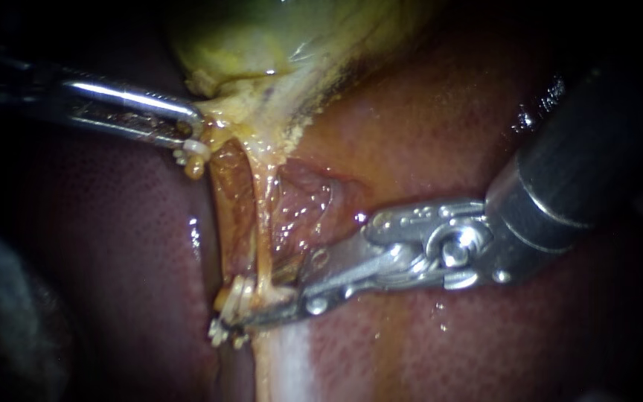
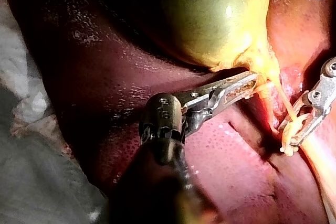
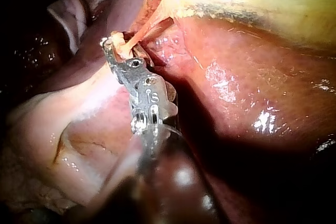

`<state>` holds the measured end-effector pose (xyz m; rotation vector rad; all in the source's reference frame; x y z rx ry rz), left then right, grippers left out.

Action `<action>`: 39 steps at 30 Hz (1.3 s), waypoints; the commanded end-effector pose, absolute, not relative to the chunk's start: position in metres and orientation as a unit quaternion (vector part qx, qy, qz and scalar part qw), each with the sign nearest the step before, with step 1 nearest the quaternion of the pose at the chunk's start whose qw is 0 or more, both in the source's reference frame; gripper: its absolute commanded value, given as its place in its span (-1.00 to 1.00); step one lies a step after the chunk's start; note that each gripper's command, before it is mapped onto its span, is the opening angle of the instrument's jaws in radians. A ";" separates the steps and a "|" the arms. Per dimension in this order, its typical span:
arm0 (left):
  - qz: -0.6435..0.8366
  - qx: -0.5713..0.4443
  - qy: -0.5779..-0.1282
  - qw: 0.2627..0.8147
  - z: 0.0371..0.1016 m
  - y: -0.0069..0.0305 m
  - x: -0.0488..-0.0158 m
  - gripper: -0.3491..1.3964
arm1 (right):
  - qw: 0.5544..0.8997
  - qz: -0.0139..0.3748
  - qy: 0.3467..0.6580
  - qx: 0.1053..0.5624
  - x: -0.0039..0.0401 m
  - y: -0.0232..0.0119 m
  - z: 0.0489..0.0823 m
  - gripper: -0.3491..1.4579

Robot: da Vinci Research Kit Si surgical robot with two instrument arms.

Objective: Clipping first clip right tube

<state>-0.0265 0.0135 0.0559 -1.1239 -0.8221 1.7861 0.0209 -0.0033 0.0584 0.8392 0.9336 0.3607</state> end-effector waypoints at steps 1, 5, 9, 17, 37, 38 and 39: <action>0.714 -0.449 -0.329 0.424 0.0559 0.0135 -0.0265 -1.00 | 0.794 0.170 0.433 0.392 0.0209 -0.0033 0.0584 -0.74; 0.714 -0.449 -0.329 0.424 0.0559 0.0135 -0.0265 -1.00 | 0.794 0.170 0.433 0.392 0.0208 -0.0033 0.0584 -0.75; 0.714 -0.449 -0.329 0.424 0.0558 0.0135 -0.0265 -1.00 | 0.791 0.170 0.437 0.393 0.0208 -0.0033 0.0584 -0.58; 0.714 -0.449 -0.329 0.424 0.0558 0.0135 -0.0264 -1.00 | 0.775 0.183 0.465 0.386 0.0216 -0.0038 0.0593 -0.06; 0.714 -0.449 -0.329 0.424 0.0559 0.0135 -0.0263 -1.00 | 0.741 0.189 0.508 0.397 0.0195 -0.0021 0.0588 -0.06; 0.714 -0.449 -0.329 0.424 0.0559 0.0135 -0.0263 -1.00 | 0.740 0.191 0.507 0.399 0.0193 -0.0019 0.0588 -0.06; 0.714 -0.449 -0.329 0.424 0.0559 0.0135 -0.0263 -1.00 | 0.740 0.191 0.507 0.399 0.0191 -0.0019 0.0589 -0.06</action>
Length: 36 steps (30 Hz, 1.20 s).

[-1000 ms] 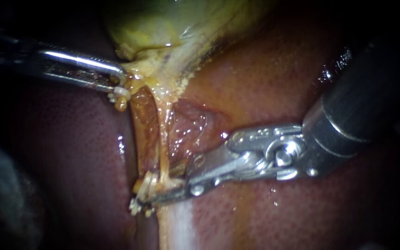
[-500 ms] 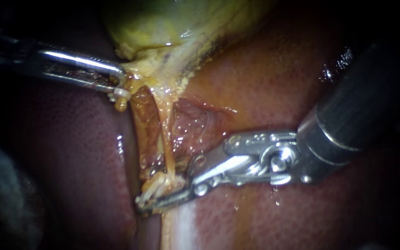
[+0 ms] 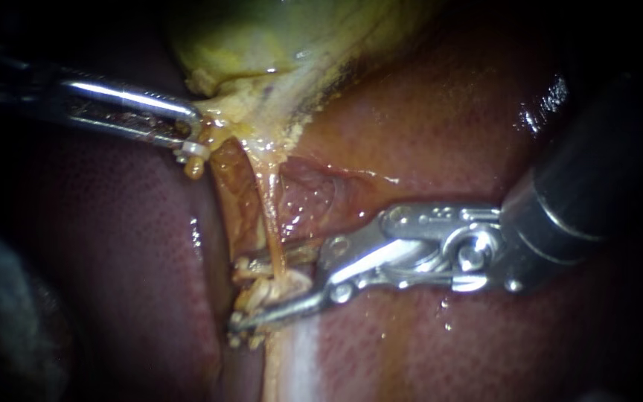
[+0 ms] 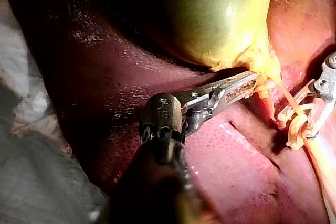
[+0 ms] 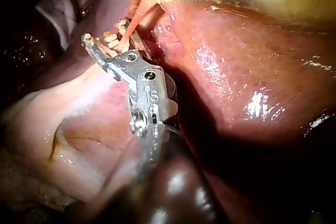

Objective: Clipping first clip right tube

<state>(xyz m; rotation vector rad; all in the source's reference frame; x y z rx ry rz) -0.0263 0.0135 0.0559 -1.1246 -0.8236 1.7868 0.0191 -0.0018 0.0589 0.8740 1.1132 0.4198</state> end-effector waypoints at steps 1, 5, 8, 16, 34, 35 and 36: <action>0.714 -0.449 -0.329 0.424 0.0559 0.0135 -0.0263 -1.00 | 0.739 0.191 0.508 0.399 0.0190 -0.0018 0.0590 -0.06; 0.714 -0.450 -0.329 0.424 0.0559 0.0135 -0.0263 -1.00 | 0.736 0.194 0.509 0.401 0.0187 -0.0017 0.0591 -0.06; 0.714 -0.450 -0.329 0.424 0.0559 0.0135 -0.0262 -1.00 | 0.727 0.199 0.516 0.408 0.0190 -0.0019 0.0589 -0.06; 0.714 -0.450 -0.329 0.424 0.0559 0.0135 -0.0263 -1.00 | 0.712 0.205 0.527 0.417 0.0208 -0.0022 0.0583 -0.06; 0.714 -0.449 -0.329 0.424 0.0558 0.0135 -0.0263 -1.00 | 0.688 0.218 0.545 0.426 0.0221 -0.0010 0.0570 -0.06; 0.714 -0.449 -0.329 0.424 0.0558 0.0135 -0.0263 -1.00 | 0.688 0.218 0.545 0.427 0.0221 -0.0011 0.0570 -0.06; 0.714 -0.449 -0.329 0.424 0.0558 0.0135 -0.0263 -1.00 | 0.688 0.217 0.545 0.427 0.0221 -0.0012 0.0570 -0.06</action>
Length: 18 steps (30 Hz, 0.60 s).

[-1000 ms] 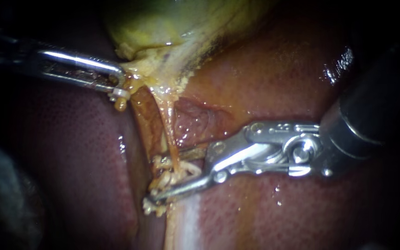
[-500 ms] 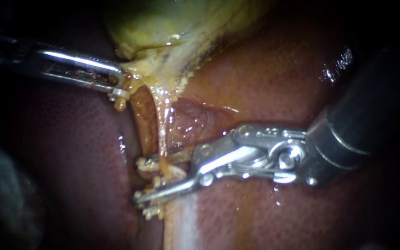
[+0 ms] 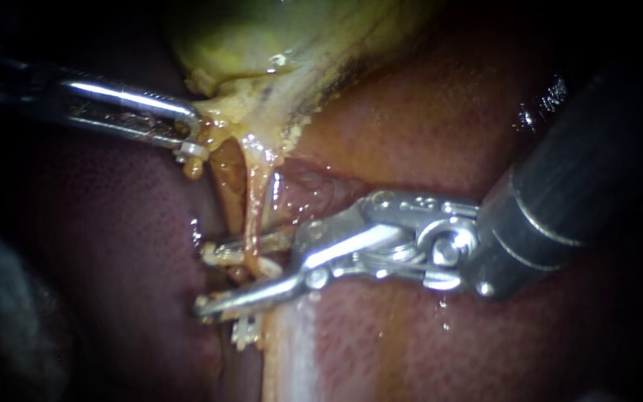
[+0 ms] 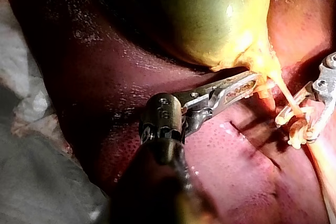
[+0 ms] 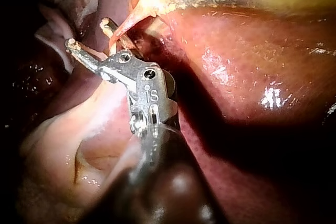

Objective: Clipping first clip right tube

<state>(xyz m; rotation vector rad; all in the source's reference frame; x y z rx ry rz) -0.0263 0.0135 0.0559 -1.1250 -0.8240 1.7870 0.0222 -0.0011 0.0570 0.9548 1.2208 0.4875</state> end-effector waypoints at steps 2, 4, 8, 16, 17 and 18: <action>0.714 -0.449 -0.329 0.424 0.0558 0.0135 -0.0263 -1.00 | 0.688 0.216 0.543 0.431 0.0221 -0.0014 0.0570 -0.06; 0.714 -0.449 -0.329 0.424 0.0558 0.0135 -0.0263 -1.00 | 0.687 0.217 0.542 0.434 0.0220 -0.0015 0.0568 -0.06; 0.714 -0.449 -0.329 0.424 0.0558 0.0135 -0.0263 -1.00 | 0.682 0.208 0.535 0.453 0.0215 -0.0022 0.0558 -0.06; 0.714 -0.449 -0.329 0.424 0.0558 0.0135 -0.0262 -1.00 | 0.658 0.191 0.534 0.496 0.0208 -0.0040 0.0530 -0.09; 0.714 -0.450 -0.329 0.424 0.0558 0.0135 -0.0262 -1.00 | 0.655 0.190 0.534 0.501 0.0208 -0.0041 0.0528 -0.10; 0.714 -0.450 -0.329 0.424 0.0558 0.0134 -0.0262 -1.00 | 0.653 0.185 0.533 0.504 0.0209 -0.0042 0.0526 -0.10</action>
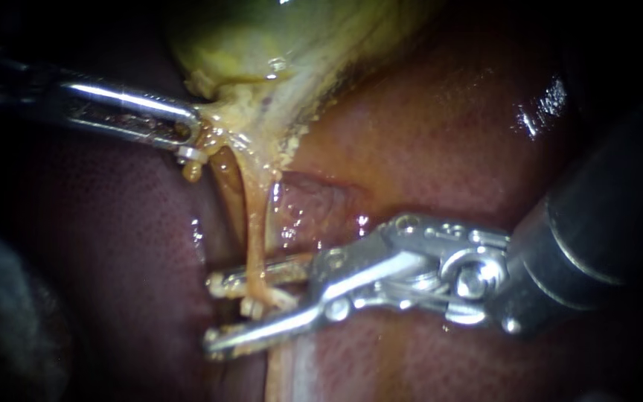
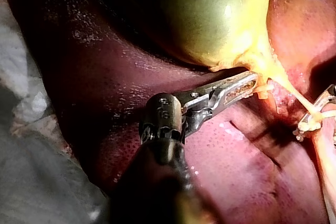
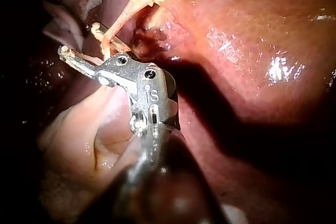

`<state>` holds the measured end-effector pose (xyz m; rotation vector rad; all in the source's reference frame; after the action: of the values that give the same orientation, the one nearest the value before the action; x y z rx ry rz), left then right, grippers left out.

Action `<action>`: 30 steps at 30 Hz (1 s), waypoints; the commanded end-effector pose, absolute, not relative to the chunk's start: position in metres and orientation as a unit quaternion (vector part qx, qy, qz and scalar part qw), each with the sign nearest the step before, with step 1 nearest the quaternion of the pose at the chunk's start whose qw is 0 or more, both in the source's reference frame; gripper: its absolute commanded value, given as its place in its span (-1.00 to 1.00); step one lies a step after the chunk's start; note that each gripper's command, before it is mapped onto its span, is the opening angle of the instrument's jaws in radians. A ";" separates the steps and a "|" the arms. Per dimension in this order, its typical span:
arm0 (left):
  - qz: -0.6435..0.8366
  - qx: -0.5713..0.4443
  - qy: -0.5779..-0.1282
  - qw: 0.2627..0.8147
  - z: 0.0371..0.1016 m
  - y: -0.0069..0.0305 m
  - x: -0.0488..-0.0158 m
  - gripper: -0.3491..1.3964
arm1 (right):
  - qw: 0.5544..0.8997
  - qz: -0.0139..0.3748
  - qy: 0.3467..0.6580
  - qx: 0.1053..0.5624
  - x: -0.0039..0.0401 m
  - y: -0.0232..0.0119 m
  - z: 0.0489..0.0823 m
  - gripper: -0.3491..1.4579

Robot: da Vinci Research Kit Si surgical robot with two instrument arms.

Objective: Clipping first clip right tube

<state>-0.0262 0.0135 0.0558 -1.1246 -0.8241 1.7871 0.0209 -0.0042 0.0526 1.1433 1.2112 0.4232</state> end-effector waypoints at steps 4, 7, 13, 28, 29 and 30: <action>0.714 -0.450 -0.329 0.424 0.0559 0.0134 -0.0262 -1.00 | 0.650 0.181 0.532 0.511 0.0210 -0.0043 0.0523 -0.13; 0.714 -0.450 -0.329 0.424 0.0559 0.0134 -0.0262 -1.00 | 0.649 0.184 0.531 0.512 0.0209 -0.0041 0.0523 -0.16; 0.714 -0.450 -0.329 0.424 0.0559 0.0134 -0.0262 -1.00 | 0.646 0.207 0.527 0.511 0.0207 -0.0030 0.0525 -0.36; 0.714 -0.450 -0.329 0.423 0.0560 0.0134 -0.0262 -1.00 | 0.647 0.249 0.483 0.534 0.0198 -0.0028 0.0528 -1.00; 0.714 -0.450 -0.329 0.423 0.0560 0.0134 -0.0262 -1.00 | 0.647 0.248 0.483 0.534 0.0198 -0.0029 0.0529 -1.00; 0.714 -0.450 -0.329 0.423 0.0560 0.0134 -0.0262 -1.00 | 0.648 0.249 0.483 0.534 0.0198 -0.0029 0.0529 -1.00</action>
<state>-0.0262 0.0134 0.0560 -1.1252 -0.8232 1.7878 0.0198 -0.0028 0.0528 1.2153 1.0984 0.5668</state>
